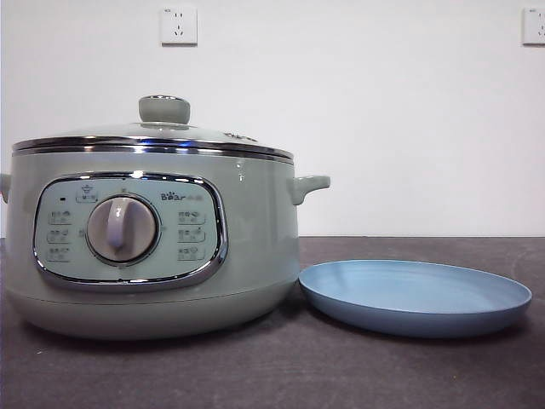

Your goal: Take the pumpkin out from the steamer,put the pumpkin in the blue plate,close the lid

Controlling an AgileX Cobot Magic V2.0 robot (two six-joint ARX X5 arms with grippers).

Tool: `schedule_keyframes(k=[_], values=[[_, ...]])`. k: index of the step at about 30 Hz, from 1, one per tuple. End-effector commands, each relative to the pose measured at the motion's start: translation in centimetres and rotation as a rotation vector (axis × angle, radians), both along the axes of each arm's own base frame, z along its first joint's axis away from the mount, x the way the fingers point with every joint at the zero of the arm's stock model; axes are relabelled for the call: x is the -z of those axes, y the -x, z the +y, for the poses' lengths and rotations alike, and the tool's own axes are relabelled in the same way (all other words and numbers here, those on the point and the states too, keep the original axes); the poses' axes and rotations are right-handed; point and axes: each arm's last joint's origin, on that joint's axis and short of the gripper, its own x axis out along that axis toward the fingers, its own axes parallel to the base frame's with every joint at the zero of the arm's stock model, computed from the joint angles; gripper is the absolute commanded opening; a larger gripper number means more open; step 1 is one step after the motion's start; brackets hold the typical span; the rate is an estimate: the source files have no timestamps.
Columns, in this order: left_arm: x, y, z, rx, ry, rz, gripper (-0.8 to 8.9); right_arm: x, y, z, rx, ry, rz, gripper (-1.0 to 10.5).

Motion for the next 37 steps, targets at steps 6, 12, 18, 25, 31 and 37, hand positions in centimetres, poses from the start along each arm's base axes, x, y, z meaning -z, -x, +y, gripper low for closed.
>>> schedule_keyframes(k=[6,12,18,25,31,37], values=[[0.1,0.0,-0.3,0.041,0.287,0.018,-0.01,0.4,0.0,0.0,0.056,-0.263,0.066,0.0],[0.1,0.0,-0.3,0.037,0.300,0.019,-0.06,0.2,0.0,0.0,0.056,-0.264,0.071,-0.1],[-1.9,0.3,-0.3,0.034,0.335,-0.010,-0.06,-1.8,0.3,0.0,0.065,-0.272,0.088,-0.1],[-5.7,1.0,-0.2,0.030,0.343,-0.052,-0.06,-6.1,0.0,0.0,0.063,-0.271,0.079,-0.1],[-9.2,0.6,-0.3,0.056,0.318,-0.059,-0.06,-9.9,-1.0,0.0,0.047,-0.230,0.080,0.0],[-12.8,-0.6,-0.6,0.165,0.245,-0.040,-0.06,-13.5,-2.4,0.1,-0.016,-0.075,0.074,0.0]])
